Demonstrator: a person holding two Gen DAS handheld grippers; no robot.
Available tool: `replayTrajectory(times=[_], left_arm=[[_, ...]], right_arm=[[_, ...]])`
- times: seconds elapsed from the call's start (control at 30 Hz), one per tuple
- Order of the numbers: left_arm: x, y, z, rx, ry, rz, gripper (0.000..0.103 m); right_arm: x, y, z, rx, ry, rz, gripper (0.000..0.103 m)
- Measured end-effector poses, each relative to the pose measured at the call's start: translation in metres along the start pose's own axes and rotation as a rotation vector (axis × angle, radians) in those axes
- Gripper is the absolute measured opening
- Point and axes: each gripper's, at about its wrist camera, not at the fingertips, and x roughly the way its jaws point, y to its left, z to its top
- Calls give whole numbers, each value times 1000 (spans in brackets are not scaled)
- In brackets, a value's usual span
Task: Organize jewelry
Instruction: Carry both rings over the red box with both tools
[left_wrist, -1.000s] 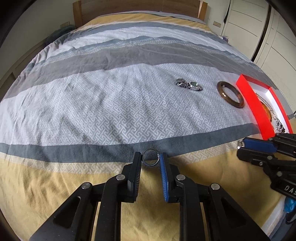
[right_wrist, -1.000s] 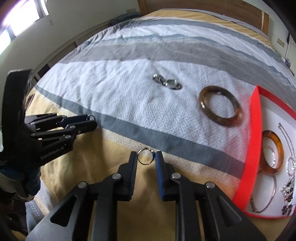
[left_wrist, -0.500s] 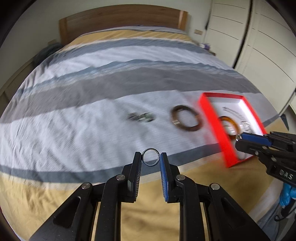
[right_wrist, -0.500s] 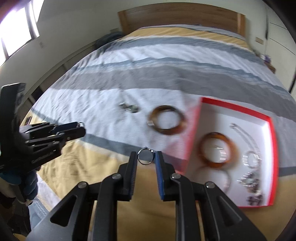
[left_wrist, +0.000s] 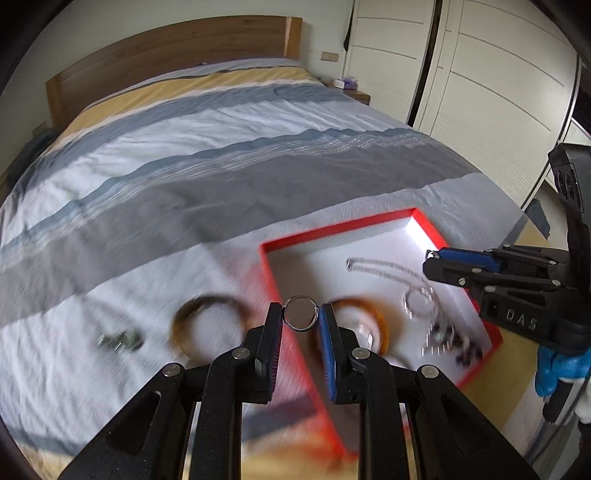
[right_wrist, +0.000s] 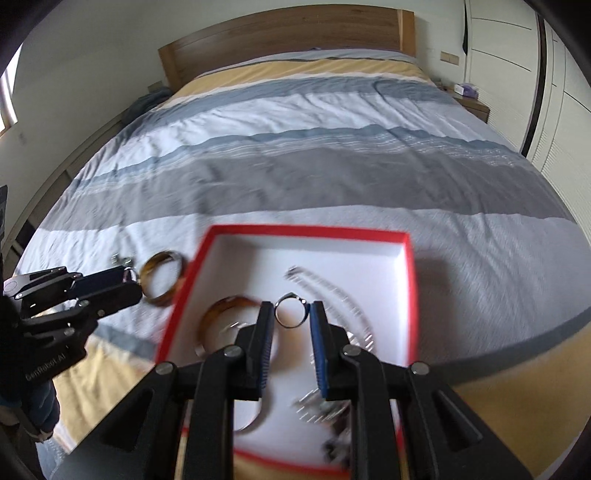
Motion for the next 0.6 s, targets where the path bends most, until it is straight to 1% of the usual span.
replayTrajectory(times=[0.13,0.27,0.37,0.6], left_arm=[[41,-12,19,8,38,18,20],[68,-18,26,13,69,41,20],[83,-20,27,22,94,61,20],[101,-19,21,21,130,75,20]], right_arm=[[27,-14,12,-28,35,-14,19],[51,-25,21,-42,71,-22,19],[63,-29,22,-55,97,-30,19],[77,-34,18,-79,128,-46,19]])
